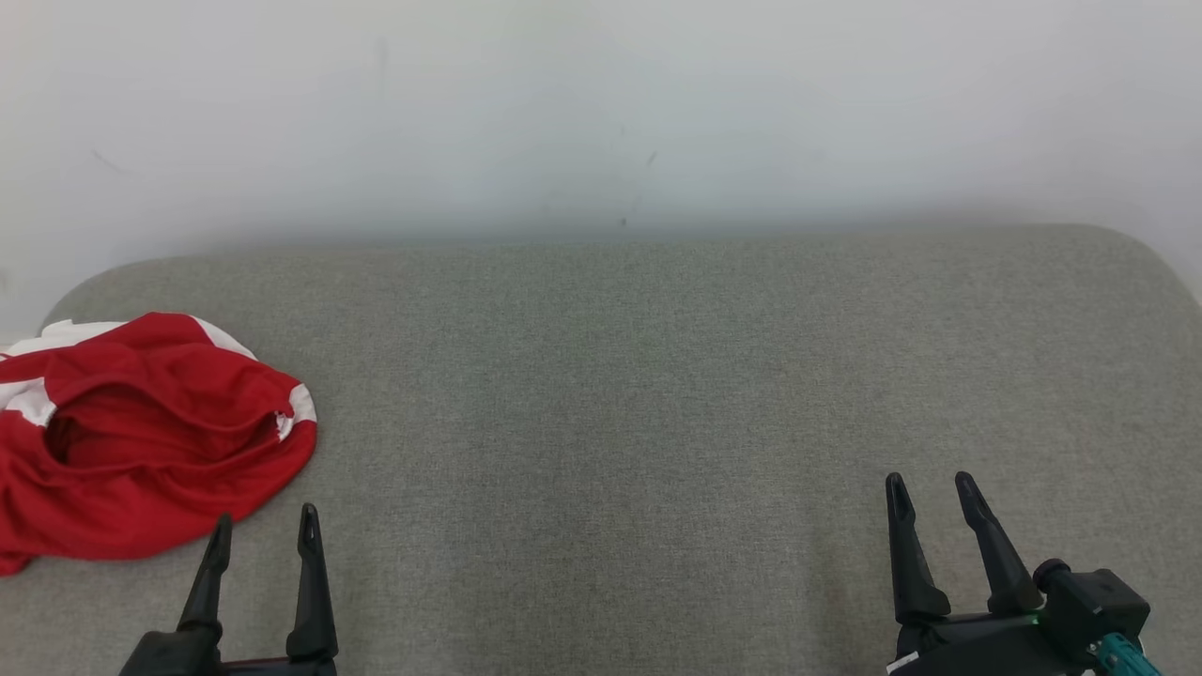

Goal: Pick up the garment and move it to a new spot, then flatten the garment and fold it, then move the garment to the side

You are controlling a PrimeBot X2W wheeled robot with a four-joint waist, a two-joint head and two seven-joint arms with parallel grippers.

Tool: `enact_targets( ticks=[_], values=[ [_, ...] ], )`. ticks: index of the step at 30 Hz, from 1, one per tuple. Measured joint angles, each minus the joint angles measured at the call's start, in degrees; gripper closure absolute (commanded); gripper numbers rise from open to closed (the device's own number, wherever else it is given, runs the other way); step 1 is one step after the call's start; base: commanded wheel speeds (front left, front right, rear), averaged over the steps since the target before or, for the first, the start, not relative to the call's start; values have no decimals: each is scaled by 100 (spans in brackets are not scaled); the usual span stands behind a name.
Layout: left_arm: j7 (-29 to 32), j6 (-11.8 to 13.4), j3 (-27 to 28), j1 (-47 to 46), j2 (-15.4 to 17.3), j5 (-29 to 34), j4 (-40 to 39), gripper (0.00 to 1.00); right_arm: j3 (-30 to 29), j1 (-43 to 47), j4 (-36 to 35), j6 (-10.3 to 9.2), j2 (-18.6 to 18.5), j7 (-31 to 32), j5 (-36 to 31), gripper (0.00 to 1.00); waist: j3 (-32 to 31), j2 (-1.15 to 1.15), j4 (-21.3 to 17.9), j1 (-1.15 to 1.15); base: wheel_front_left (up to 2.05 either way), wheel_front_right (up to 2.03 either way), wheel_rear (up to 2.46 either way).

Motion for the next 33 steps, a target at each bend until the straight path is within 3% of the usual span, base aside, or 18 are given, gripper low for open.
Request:
enact_targets(
  ticks=[21,33],
  values=[
    [-233,18,33,79,-1,661,-11,0,46,53,-29,0,2,-235,-578,0,-41,0,-19,0,0,0,0],
    [-283,-179,103,116,-44,615,35,0,52,74,-2,0,2,-279,-554,0,-78,0,-1,0,0,0,0]
  ],
)
